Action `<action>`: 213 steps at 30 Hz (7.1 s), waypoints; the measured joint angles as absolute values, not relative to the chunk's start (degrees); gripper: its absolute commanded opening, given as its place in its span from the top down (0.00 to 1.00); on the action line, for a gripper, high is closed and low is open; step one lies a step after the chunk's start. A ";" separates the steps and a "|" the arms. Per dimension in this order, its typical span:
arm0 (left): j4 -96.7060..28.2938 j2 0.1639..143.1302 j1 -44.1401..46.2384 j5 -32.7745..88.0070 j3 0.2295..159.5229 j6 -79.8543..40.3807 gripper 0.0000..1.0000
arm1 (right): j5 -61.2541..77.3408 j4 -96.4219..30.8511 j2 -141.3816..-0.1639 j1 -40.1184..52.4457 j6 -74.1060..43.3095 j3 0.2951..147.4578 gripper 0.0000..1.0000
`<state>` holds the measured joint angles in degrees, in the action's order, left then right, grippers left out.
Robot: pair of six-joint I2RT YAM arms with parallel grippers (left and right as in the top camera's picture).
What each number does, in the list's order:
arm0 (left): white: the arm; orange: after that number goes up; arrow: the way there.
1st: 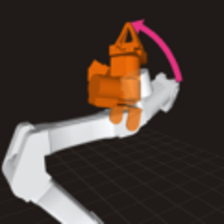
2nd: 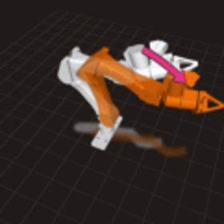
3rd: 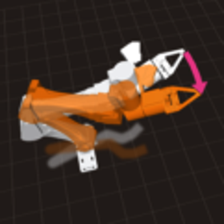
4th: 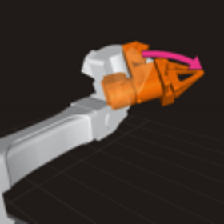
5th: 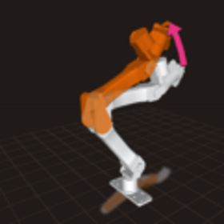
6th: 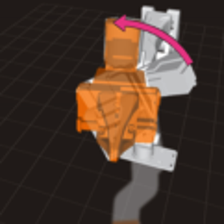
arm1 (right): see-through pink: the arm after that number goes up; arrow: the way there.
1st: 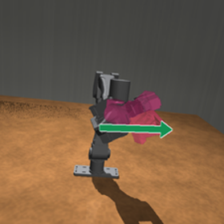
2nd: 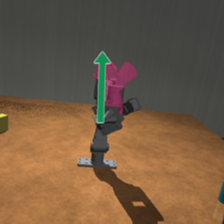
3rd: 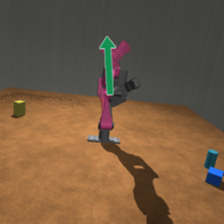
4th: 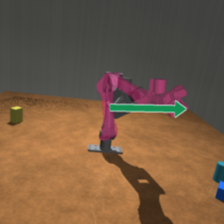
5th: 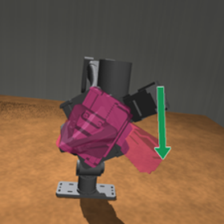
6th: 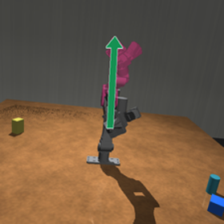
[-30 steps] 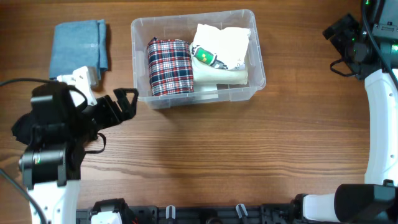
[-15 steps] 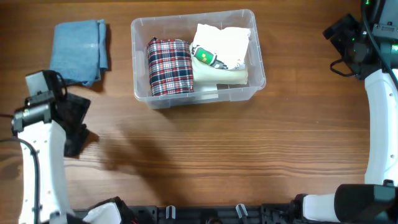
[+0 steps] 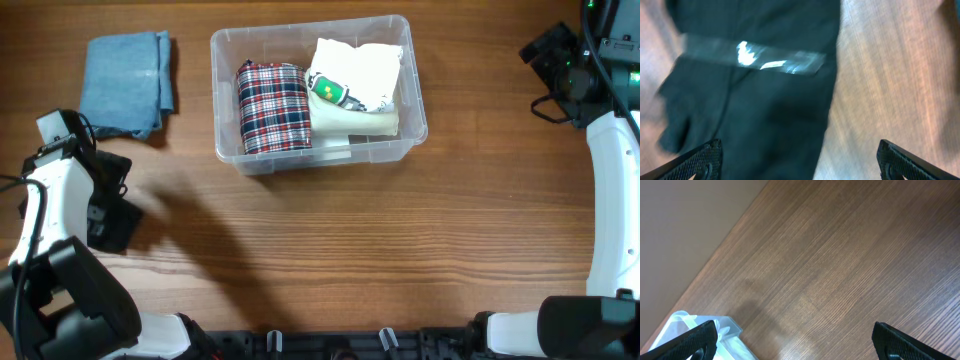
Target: Pack container
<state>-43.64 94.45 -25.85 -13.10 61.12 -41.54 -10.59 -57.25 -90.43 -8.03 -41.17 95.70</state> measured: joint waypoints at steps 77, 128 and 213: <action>-73.06 113.08 30.24 2.20 110.37 56.82 0.96 | -10.59 -57.41 -90.43 -8.03 -41.17 95.70 0.00; -51.83 122.39 29.08 12.23 110.76 10.98 0.69 | -10.59 -57.41 -90.43 -8.03 -41.17 95.70 0.00; -44.31 136.00 -3.18 -19.68 111.92 -10.20 0.00 | -10.59 -57.41 -90.43 -8.03 -41.17 95.70 0.00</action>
<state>-44.31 136.00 -3.18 -19.68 111.92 -10.20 -10.59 -57.41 -90.43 -8.03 -41.17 95.70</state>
